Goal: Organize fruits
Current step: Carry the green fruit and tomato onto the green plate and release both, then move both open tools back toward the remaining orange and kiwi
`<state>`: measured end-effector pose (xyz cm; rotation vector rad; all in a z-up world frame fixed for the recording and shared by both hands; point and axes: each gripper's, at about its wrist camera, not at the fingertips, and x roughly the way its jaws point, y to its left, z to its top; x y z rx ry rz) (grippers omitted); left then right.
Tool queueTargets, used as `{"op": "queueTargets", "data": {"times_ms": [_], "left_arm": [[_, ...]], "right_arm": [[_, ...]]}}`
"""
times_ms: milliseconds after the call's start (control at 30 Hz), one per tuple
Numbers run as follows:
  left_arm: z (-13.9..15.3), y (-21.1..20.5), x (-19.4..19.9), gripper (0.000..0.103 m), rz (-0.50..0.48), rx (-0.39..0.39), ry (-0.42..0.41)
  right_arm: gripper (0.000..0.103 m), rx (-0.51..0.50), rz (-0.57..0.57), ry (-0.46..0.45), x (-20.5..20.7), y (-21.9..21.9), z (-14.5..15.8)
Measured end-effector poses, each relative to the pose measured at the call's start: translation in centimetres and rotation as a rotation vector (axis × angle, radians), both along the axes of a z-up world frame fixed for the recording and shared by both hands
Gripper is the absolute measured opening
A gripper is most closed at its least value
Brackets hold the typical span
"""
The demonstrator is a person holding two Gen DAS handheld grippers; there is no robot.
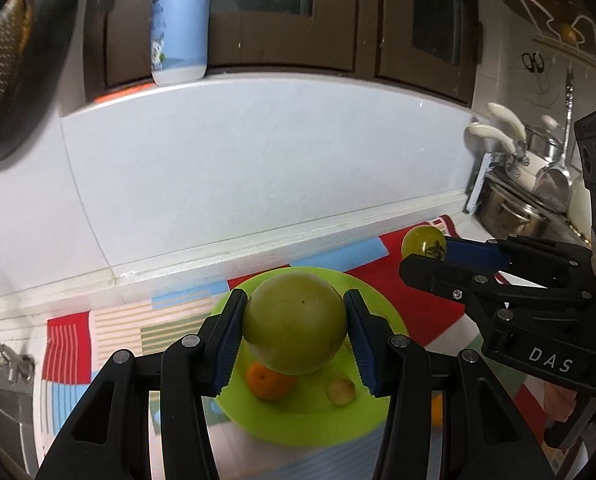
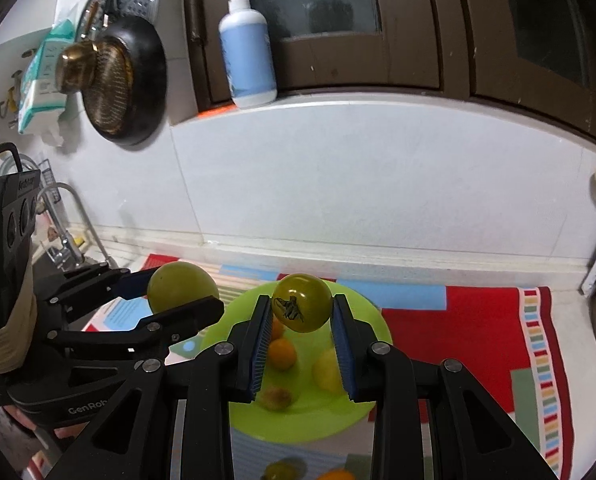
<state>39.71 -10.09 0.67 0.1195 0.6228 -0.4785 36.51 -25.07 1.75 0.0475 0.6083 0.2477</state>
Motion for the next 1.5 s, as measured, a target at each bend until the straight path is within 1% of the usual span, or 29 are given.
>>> {"op": "queueTargets", "data": {"times_ms": [200,367,533,733,800,867,900,1000,1033,1100,1233,1300,1500], "left_arm": [[-2.2,-0.6,3.7,0.049,0.001,0.018,0.038],[-4.2,-0.9,6.3,0.049,0.001,0.039,0.076],[-5.9,-1.0,8.1,0.049,-0.002,0.044,0.114],[-7.4,-1.3,9.2,0.05,-0.012,0.047,0.153],[-7.1,-1.3,9.1,0.051,-0.002,0.056,0.129],[-6.7,-1.3,8.8,0.059,0.01,0.065,0.104],[-6.5,-1.0,8.7,0.06,0.012,0.064,0.097],[-5.9,-0.8,7.8,0.061,0.019,0.072,0.077],[-5.7,-0.7,7.5,0.064,0.022,0.073,0.07],[-5.0,-0.6,6.5,0.066,0.027,0.069,0.055],[-3.4,-0.4,4.5,0.071,0.043,0.059,0.013],[-2.5,-0.2,3.4,0.073,0.049,0.055,-0.009],[-0.1,0.1,-0.1,0.078,0.048,0.039,-0.063]], "right_arm": [[0.031,-0.001,0.014,0.053,3.7,-0.6,-2.3],[0.031,0.006,0.031,0.115,6.8,-0.7,-4.7],[0.031,0.001,0.044,0.16,9.1,-0.8,-6.7],[0.031,-0.001,0.059,0.178,10.5,-0.4,-7.8],[0.034,-0.02,0.056,0.178,10.6,-0.2,-7.9],[0.039,-0.029,0.046,0.169,10.6,-0.2,-7.7],[0.041,-0.028,0.044,0.162,10.4,-0.2,-7.6],[0.042,-0.035,0.015,0.153,9.7,-0.5,-7.1],[0.042,-0.034,0.012,0.146,9.2,-0.6,-6.9],[0.048,-0.039,0.002,0.133,8.4,-0.5,-6.4],[0.054,-0.048,-0.02,0.083,6.1,-0.5,-4.8],[0.059,-0.048,-0.038,0.059,4.8,-0.6,-3.9],[0.065,-0.052,-0.091,-0.01,1.2,-1.1,-1.2]]}}
